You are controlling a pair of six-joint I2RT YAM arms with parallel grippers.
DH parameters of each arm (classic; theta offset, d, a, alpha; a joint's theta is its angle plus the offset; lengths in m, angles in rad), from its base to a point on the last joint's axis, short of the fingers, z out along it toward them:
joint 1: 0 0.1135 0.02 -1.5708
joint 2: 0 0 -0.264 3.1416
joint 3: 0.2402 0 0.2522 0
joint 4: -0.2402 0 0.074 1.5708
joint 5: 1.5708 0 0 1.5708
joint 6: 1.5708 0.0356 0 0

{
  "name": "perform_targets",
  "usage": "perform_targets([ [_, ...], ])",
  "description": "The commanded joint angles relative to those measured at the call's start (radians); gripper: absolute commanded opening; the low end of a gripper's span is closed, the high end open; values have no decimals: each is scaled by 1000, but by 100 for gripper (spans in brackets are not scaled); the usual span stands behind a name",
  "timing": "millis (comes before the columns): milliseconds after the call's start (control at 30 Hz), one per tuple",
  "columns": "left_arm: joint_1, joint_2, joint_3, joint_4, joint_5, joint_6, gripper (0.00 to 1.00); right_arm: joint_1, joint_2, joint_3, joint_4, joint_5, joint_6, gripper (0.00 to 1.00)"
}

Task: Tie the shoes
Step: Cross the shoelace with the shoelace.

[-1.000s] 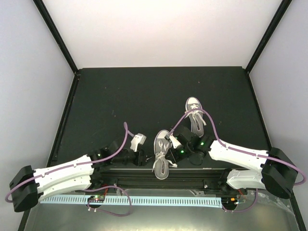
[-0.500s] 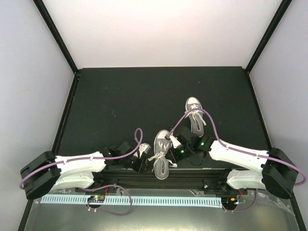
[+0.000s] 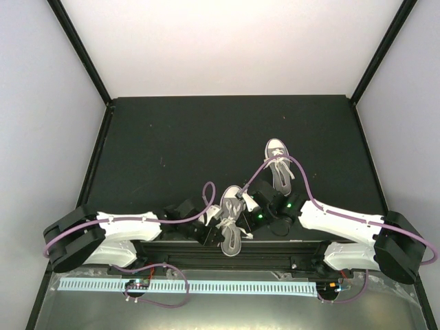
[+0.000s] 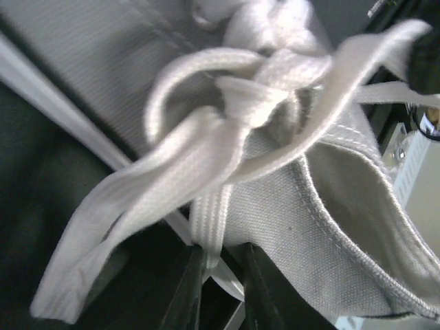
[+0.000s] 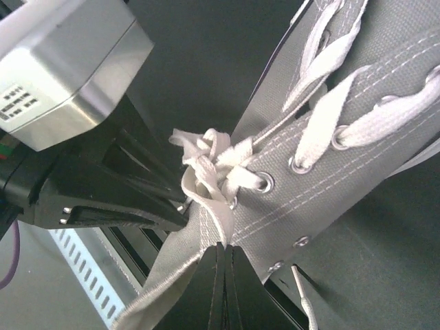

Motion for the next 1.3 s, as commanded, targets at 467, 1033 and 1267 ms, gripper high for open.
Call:
perform_targets([
  [467,-3,-25,16,-117,-5,56,2,-5,-28,3,15,23,9,2],
  [1033,-107,22,13,-249,145,-1,1,-5,-43,10,-6,69,14,2],
  [1267,-151,51,24,-260,148,-10,2,-5,-64,22,-31,82,9,2],
])
